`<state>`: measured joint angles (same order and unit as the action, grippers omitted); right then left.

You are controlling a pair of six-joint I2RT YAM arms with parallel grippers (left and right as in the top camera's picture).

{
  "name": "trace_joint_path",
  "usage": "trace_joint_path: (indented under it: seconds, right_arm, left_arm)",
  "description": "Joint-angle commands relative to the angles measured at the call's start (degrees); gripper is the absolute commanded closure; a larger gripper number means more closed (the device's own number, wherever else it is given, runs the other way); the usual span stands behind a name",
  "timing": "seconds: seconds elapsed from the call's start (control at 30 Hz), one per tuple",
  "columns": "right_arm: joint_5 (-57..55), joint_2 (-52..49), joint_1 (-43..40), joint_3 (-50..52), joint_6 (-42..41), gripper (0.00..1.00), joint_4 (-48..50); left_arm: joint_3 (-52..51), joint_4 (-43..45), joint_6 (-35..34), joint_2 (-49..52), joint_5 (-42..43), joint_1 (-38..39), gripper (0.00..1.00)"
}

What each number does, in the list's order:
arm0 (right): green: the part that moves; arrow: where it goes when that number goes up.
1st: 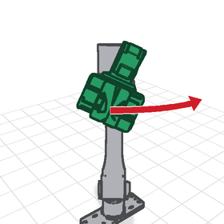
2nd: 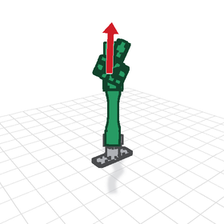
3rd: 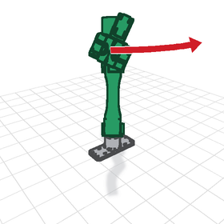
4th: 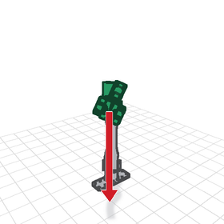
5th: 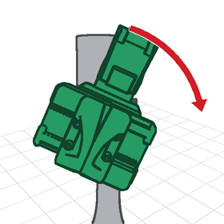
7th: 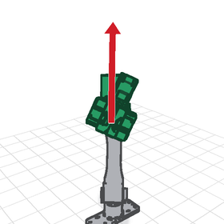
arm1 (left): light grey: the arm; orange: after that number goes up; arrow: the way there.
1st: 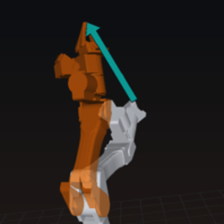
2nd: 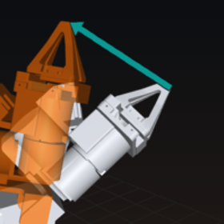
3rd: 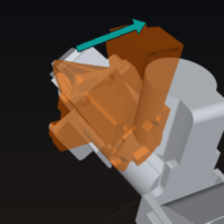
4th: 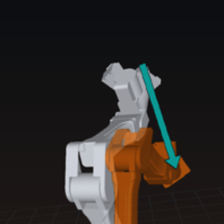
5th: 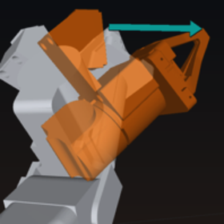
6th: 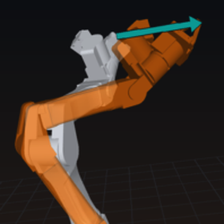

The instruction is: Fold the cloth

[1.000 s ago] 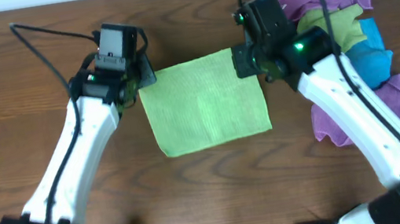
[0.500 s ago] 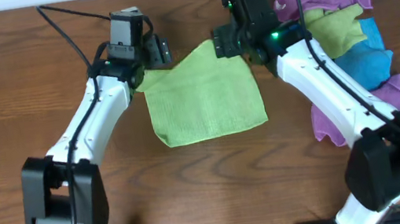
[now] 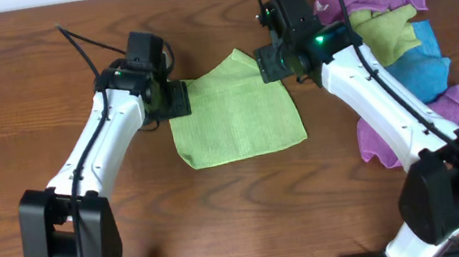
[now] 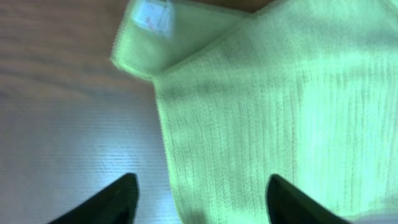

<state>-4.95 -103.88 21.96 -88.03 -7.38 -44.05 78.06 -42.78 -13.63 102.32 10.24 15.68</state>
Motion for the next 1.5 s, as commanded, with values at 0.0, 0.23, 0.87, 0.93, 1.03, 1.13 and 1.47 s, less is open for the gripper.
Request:
trace_joint_path:
  seconds: [0.0, 0.23, 0.87, 0.93, 1.03, 1.13, 1.47]
  right_arm:
    - [0.5, 1.8, -1.4, -0.2, 1.3, 0.98, -1.2]
    - [1.4, 8.6, -6.0, -0.2, 5.2, 0.99, -7.6]
    - [11.2, 13.1, -6.7, 12.4, 7.3, 0.99, -6.6]
    - [11.2, 15.1, -7.0, 12.4, 7.3, 0.98, -6.3]
    - [11.1, 19.7, -8.2, 12.4, 7.3, 0.99, -6.0]
    - [11.0, 22.9, -9.3, 12.4, 7.3, 0.98, -5.8]
    - [16.5, 26.0, -11.0, 12.5, 10.2, 0.98, -7.9]
  left_arm:
    - [-1.9, -0.7, 1.9, -0.4, 4.6, 1.8, 0.46]
    - [-7.1, -0.6, 2.0, -0.4, 1.7, 5.3, 0.94]
    - [-18.1, 9.0, -0.1, -0.4, -4.9, 6.1, 0.94]
    - [-19.6, 9.0, -0.1, -0.4, -4.9, 6.1, 0.94]
    - [-22.7, 8.7, -0.2, -0.4, -4.9, 6.1, 0.94]
    - [-24.2, 6.8, -0.4, -0.4, -5.0, 6.1, 0.94]
    - [-24.7, -10.5, -6.6, -0.4, -11.8, 6.1, 0.94]
